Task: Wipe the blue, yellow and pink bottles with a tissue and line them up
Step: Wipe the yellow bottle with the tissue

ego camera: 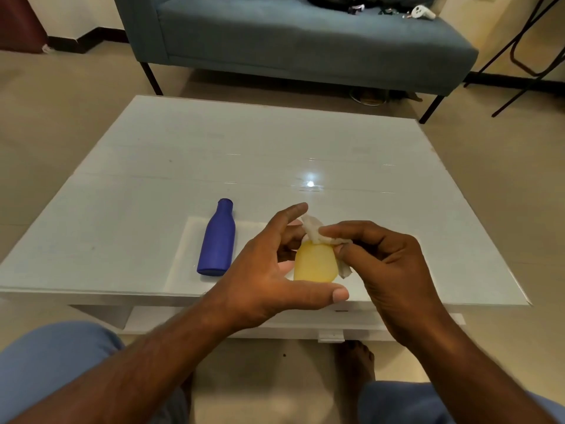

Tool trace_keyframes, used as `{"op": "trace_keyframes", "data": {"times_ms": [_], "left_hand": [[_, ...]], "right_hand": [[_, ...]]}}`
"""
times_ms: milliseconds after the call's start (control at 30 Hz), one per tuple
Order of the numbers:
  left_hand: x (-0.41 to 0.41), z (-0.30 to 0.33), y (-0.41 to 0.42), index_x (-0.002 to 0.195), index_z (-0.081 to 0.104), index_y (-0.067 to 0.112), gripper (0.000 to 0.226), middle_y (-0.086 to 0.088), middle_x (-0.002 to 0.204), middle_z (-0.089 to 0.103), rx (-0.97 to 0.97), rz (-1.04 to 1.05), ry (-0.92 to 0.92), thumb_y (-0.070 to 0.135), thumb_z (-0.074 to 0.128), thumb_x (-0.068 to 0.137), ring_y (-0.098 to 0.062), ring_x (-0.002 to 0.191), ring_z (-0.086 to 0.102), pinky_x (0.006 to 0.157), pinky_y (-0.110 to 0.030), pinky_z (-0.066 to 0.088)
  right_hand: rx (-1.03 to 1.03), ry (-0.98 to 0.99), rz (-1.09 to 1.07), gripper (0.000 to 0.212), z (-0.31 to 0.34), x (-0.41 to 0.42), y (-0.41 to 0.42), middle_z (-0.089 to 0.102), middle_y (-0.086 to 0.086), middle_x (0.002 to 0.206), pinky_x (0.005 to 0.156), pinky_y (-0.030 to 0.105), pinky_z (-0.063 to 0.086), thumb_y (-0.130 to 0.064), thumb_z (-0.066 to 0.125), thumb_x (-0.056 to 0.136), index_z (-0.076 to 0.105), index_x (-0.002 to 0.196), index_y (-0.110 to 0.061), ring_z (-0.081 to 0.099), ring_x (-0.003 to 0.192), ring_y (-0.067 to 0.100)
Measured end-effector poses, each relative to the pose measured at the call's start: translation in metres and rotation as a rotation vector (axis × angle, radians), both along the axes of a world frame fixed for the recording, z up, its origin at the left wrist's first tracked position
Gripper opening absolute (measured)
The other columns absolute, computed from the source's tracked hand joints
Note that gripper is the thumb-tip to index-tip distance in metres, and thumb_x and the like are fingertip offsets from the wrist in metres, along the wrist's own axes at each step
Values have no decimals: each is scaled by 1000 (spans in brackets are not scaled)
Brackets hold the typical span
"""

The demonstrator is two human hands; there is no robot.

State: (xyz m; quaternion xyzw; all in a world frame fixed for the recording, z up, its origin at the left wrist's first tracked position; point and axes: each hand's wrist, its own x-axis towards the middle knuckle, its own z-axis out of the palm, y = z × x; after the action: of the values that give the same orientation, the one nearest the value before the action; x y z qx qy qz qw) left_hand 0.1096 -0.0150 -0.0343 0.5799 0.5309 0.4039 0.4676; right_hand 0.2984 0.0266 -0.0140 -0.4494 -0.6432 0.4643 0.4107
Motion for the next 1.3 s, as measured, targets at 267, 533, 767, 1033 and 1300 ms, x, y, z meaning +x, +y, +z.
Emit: {"op": "trace_keyframes", "data": {"times_ms": [267, 533, 767, 1033, 1300], "left_hand": [[1, 1, 2, 149, 32, 50, 112, 28, 131, 57, 14, 27, -13, 44, 95, 56, 5, 119, 58, 88, -16, 55], [2, 1, 5, 146, 31, 54, 107, 33, 130, 54, 52, 69, 15, 54, 91, 58, 6, 118, 57, 82, -10, 53], [-2, 4, 9, 145, 35, 49, 102, 27, 135, 54, 57, 132, -39, 61, 85, 57, 1, 119, 59, 80, -9, 53], [1, 5, 7, 143, 33, 53, 100, 27, 137, 51, 53, 104, -36, 56, 86, 58, 0, 119, 58, 80, -7, 52], [2, 6, 5, 144, 32, 55, 103, 29, 139, 49, 64, 91, -26, 63, 84, 55, 6, 120, 56, 81, -8, 53]], "right_hand": [[91, 37, 46, 16, 1, 0, 2, 80, -6, 94, 79, 22, 60, -18, 66, 90, 82, 94, -22, 75, 97, 16], [35, -23, -11, 11, -5, 4, 3, 79, -3, 98, 86, 36, 64, -19, 72, 95, 79, 103, -19, 75, 98, 20], [-141, 124, -104, 21, -1, 1, 5, 81, 2, 99, 92, 40, 64, -6, 66, 97, 81, 95, -20, 78, 98, 21], [-185, 112, -112, 16, 0, -3, 5, 80, -6, 112, 102, 40, 58, -23, 70, 96, 78, 108, -31, 75, 110, 16], [-142, 83, -164, 34, 0, 0, 5, 77, 1, 118, 92, 35, 64, -20, 71, 94, 67, 128, -23, 78, 100, 17]]}}
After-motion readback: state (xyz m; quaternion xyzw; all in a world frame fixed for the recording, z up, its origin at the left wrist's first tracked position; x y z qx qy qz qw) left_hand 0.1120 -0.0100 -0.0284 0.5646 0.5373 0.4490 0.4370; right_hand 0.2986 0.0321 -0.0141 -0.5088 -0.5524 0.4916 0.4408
